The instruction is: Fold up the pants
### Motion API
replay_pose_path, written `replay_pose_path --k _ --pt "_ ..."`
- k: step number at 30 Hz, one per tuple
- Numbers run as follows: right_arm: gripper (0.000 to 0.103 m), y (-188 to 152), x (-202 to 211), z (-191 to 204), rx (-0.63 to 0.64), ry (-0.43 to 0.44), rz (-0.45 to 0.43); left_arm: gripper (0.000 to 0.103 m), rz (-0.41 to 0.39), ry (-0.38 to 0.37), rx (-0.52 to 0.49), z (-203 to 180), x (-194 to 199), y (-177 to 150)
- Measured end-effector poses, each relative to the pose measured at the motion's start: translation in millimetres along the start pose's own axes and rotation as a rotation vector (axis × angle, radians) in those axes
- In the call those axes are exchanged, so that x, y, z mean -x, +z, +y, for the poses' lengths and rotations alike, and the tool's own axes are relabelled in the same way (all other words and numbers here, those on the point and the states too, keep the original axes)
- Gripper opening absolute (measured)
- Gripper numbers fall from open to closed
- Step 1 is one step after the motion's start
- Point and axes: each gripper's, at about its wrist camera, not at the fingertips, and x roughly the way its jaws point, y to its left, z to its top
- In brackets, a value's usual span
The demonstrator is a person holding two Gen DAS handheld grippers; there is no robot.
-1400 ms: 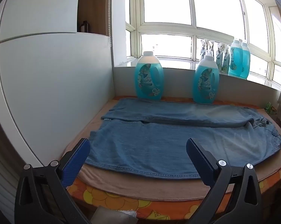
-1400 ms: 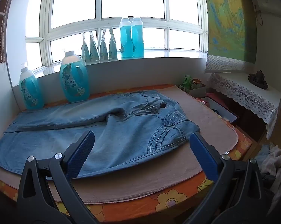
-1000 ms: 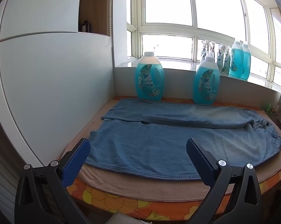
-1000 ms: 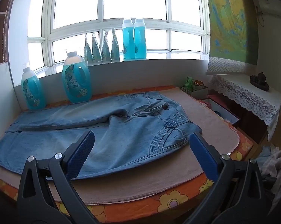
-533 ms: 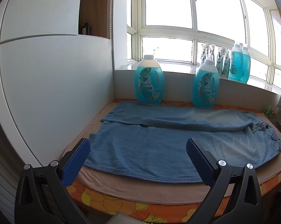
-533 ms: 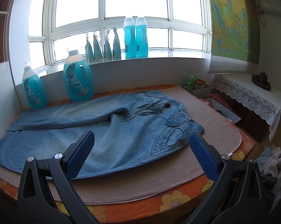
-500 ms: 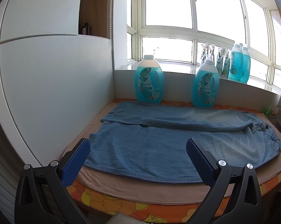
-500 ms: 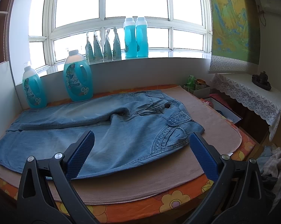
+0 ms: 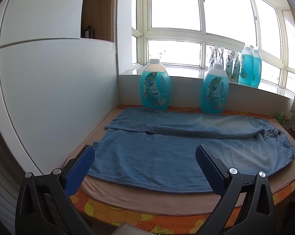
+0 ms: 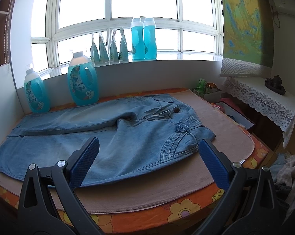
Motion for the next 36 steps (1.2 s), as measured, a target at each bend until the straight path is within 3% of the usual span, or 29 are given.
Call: replay_pose_path --k 36 --pt "0.103 -5.6 -5.1 1.2 -0.001 0.005 0.009 0.102 0.004 -0.002 -0.019 -6.4 -1.7 1.5"
